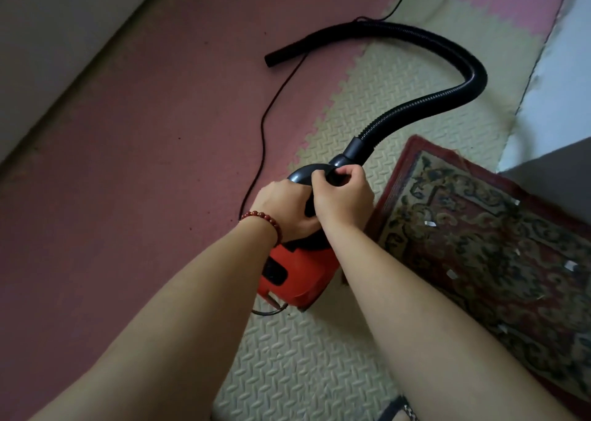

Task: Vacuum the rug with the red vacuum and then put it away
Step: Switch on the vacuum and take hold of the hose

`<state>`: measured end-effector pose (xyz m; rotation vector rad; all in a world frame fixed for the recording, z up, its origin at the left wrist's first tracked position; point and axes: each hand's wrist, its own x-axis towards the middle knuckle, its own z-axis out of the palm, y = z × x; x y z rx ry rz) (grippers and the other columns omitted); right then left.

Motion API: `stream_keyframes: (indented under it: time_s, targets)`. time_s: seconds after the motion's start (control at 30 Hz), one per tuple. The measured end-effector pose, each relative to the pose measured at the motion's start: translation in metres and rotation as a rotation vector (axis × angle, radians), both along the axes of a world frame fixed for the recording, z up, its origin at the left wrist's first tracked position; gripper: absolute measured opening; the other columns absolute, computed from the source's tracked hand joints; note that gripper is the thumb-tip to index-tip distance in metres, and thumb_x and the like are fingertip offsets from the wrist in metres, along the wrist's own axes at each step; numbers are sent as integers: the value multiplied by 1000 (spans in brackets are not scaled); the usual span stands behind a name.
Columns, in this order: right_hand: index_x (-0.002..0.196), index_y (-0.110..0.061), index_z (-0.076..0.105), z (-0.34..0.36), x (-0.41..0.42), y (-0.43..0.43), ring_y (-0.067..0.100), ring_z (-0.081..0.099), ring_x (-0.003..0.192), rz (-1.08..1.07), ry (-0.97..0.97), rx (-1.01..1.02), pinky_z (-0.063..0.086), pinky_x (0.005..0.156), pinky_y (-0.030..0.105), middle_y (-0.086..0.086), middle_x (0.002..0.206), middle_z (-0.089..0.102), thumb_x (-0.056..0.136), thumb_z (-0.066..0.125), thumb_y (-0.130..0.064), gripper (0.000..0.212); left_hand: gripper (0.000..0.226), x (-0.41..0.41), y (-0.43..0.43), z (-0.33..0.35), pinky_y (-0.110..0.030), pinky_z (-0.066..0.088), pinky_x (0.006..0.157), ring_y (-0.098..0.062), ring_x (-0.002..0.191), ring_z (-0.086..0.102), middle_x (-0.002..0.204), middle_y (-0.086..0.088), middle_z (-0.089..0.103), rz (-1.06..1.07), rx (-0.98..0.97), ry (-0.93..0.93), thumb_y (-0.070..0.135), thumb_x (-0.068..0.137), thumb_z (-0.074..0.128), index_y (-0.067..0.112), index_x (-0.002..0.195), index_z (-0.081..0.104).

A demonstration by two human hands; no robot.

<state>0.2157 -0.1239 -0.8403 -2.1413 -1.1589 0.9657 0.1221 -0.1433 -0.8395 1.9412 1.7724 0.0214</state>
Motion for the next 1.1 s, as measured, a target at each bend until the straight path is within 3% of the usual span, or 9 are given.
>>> stream_keyframes:
  time_s: [0.1, 0.27, 0.43, 0.47, 0.63, 0.8, 0.9, 1.0, 1.1]
  targets:
    - [88, -27, 56, 0, 0, 12, 15, 56, 80, 30, -7, 21, 38, 70, 26, -7, 92, 65, 73, 64, -43, 24, 44, -5, 12, -2, -28, 32, 50, -13, 44, 35, 50, 5, 40, -10, 64, -54, 49, 82, 53, 19, 55, 35]
    - [85, -23, 59, -1, 1, 18, 15, 51, 75, 59, 7, 50, 35, 71, 24, -8, 84, 61, 71, 67, -41, 24, 34, -10, 19, -2, -23, 30, 48, -11, 50, 42, 57, 7, 45, 6, -78, -224, 40, 83, 62, 26, 64, 38]
    - [78, -19, 57, -3, 10, 25, 18, 58, 76, 197, -18, 65, 41, 68, 26, -4, 82, 64, 70, 66, -46, 30, 20, -7, 35, -3, -28, 52, 76, -16, 83, 63, 90, 0, 67, 67, -280, -398, 32, 78, 71, 20, 89, 59]
    - [76, -19, 56, -2, 12, 28, 18, 58, 75, 239, -30, 56, 41, 65, 26, -2, 82, 64, 70, 66, -47, 31, 17, -6, 37, -3, -27, 53, 76, -17, 81, 65, 91, -1, 69, 74, -312, -437, 28, 79, 71, 19, 90, 61]
    - [69, -19, 47, 5, 22, 37, 20, 63, 60, 413, -36, -18, 53, 56, 27, 1, 76, 65, 71, 66, -49, 35, 9, -3, 33, 7, -16, 50, 45, -4, 47, 64, 60, 5, 68, 88, -483, -573, 15, 86, 65, 18, 82, 59]
    - [74, -18, 50, 9, 33, 35, 18, 63, 56, 519, -54, -106, 51, 47, 24, 3, 78, 66, 74, 65, -45, 31, 11, -19, 26, 16, -20, 54, 52, -9, 57, 67, 69, 3, 69, 167, -654, -548, 26, 87, 64, 14, 86, 62]
    - [88, -12, 60, 17, 37, 39, 26, 67, 73, 720, -305, -148, 56, 62, 31, 8, 88, 67, 78, 57, -52, 42, 12, -40, 28, 12, -19, 54, 55, -13, 63, 67, 79, 0, 69, 236, -606, -565, 26, 89, 61, 16, 83, 66]
    - [90, -11, 60, 21, 34, 35, 30, 61, 90, 933, -764, 134, 43, 66, 29, 8, 91, 61, 86, 46, -53, 44, 8, -49, 32, 11, -19, 54, 55, -13, 66, 69, 84, -2, 72, 298, -584, -621, 17, 90, 60, 15, 87, 68]
    - [93, -16, 55, 23, 26, 29, 30, 57, 97, 1158, -766, 447, 39, 72, 32, 8, 102, 57, 91, 45, -42, 28, 11, -45, 37, 11, -18, 55, 58, -12, 66, 69, 80, 0, 70, 298, -546, -576, 9, 89, 58, 13, 87, 68]
